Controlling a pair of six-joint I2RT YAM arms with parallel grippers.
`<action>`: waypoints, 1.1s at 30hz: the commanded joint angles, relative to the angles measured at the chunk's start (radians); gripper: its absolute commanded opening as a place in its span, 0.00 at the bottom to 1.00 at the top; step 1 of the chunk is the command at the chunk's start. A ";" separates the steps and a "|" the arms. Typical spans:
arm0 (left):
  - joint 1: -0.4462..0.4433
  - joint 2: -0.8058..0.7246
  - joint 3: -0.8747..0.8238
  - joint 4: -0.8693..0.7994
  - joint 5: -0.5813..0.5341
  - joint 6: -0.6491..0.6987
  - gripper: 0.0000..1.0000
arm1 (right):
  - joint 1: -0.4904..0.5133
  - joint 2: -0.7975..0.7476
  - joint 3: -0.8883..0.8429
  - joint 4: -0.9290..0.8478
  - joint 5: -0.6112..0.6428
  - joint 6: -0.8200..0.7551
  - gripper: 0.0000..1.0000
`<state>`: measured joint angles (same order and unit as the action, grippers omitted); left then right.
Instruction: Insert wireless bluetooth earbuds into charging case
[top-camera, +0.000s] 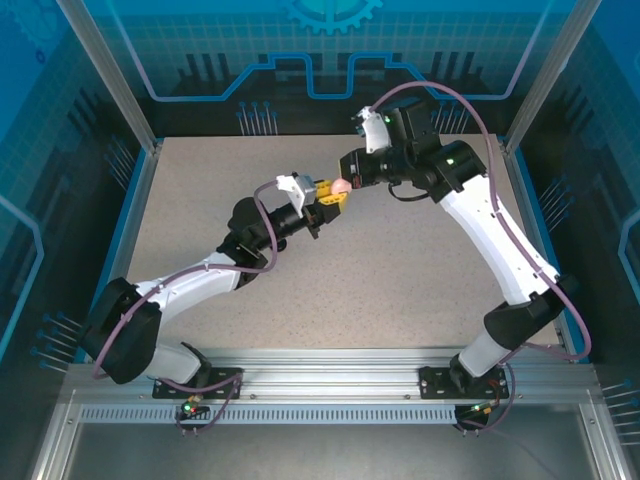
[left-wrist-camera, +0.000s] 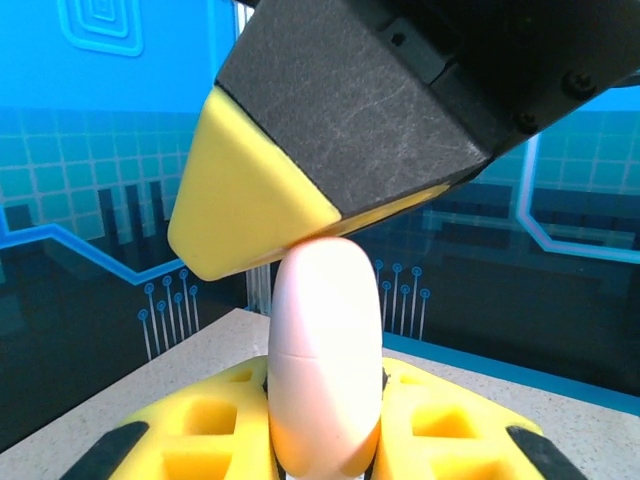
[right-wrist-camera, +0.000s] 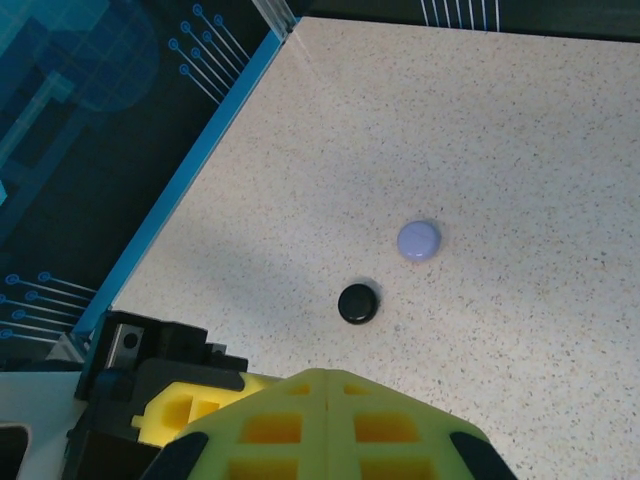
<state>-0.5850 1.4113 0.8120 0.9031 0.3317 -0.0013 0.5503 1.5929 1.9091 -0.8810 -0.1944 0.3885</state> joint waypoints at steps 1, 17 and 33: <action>0.008 0.006 0.041 0.039 -0.035 -0.011 0.00 | 0.023 -0.057 -0.057 -0.020 -0.011 0.016 0.00; 0.004 0.043 0.006 -0.003 -0.100 -0.116 0.00 | -0.154 -0.298 -0.403 0.128 0.131 0.133 0.47; -0.010 0.154 0.037 -0.247 -0.191 -0.395 0.00 | -0.331 -0.476 -0.830 0.177 0.148 0.109 0.97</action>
<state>-0.5888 1.5303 0.8131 0.7326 0.1608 -0.2970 0.2451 1.1381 1.1149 -0.7319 -0.0345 0.5121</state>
